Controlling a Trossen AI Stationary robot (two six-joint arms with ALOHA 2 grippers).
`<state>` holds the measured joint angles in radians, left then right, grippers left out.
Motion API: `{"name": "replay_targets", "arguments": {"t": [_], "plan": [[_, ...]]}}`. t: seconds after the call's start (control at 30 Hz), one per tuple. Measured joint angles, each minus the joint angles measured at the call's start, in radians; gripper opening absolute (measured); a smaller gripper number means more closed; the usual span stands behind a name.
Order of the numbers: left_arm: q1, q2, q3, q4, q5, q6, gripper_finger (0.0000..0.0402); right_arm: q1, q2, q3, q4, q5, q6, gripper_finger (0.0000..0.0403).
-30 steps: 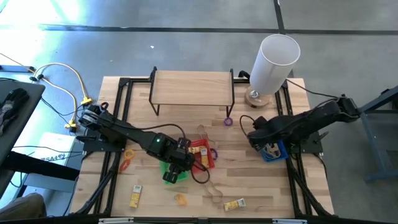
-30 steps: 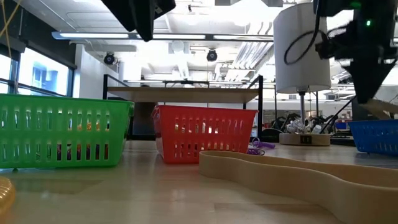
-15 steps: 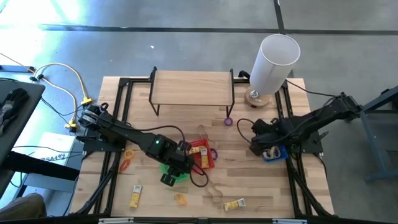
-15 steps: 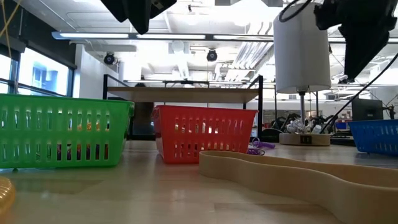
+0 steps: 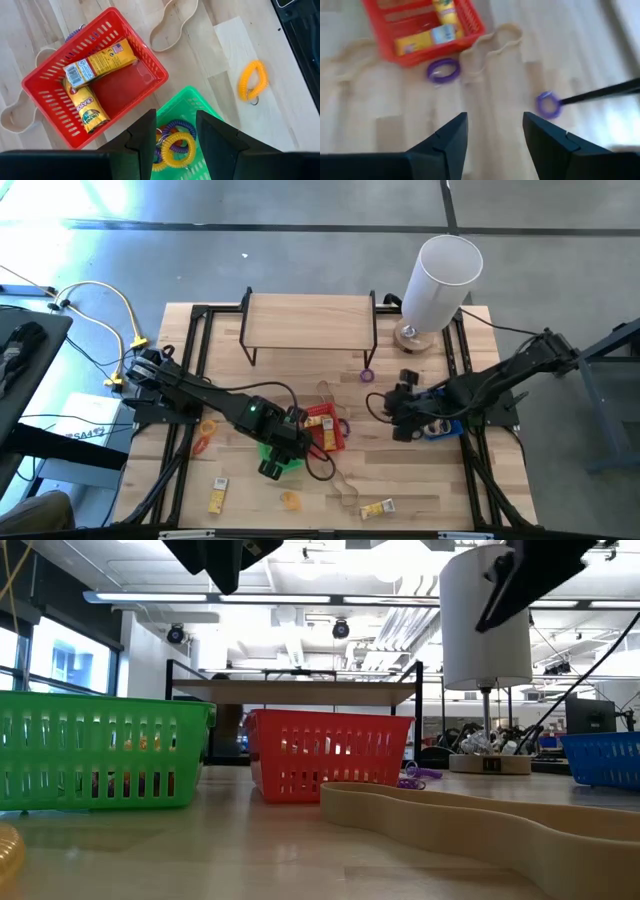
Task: Pick & Place Office Desk Supplies
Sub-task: Put the violet spring keychain into the green bin
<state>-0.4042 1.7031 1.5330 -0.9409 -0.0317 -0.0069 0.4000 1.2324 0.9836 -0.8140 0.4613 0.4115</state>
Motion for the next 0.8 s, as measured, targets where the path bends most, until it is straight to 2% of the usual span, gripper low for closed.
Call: {"name": "replay_targets", "arguments": {"t": [0.07,0.2,0.5,0.67,0.8], "plan": [[0.000,0.000,0.000,0.000,0.020,-0.012,0.0131,-0.016,0.021,-0.001,0.000,0.035,-0.027,0.0178],[-0.004,0.000,-0.014,0.005,0.054,-0.019,0.0131,-0.066,0.054,-0.056,0.069,0.038,-0.047,0.0178],[-0.014,0.000,-0.059,0.049,0.057,-0.016,0.0131,-0.213,0.069,-0.273,0.486,0.024,-0.150,0.0178],[-0.014,0.000,-0.059,0.093,0.057,-0.016,0.0131,-0.322,0.085,-0.377,0.662,-0.047,-0.180,0.0178],[-0.014,0.000,-0.064,0.177,0.057,-0.016,0.0131,-0.388,0.129,-0.416,0.702,-0.094,-0.179,0.0178]]}}
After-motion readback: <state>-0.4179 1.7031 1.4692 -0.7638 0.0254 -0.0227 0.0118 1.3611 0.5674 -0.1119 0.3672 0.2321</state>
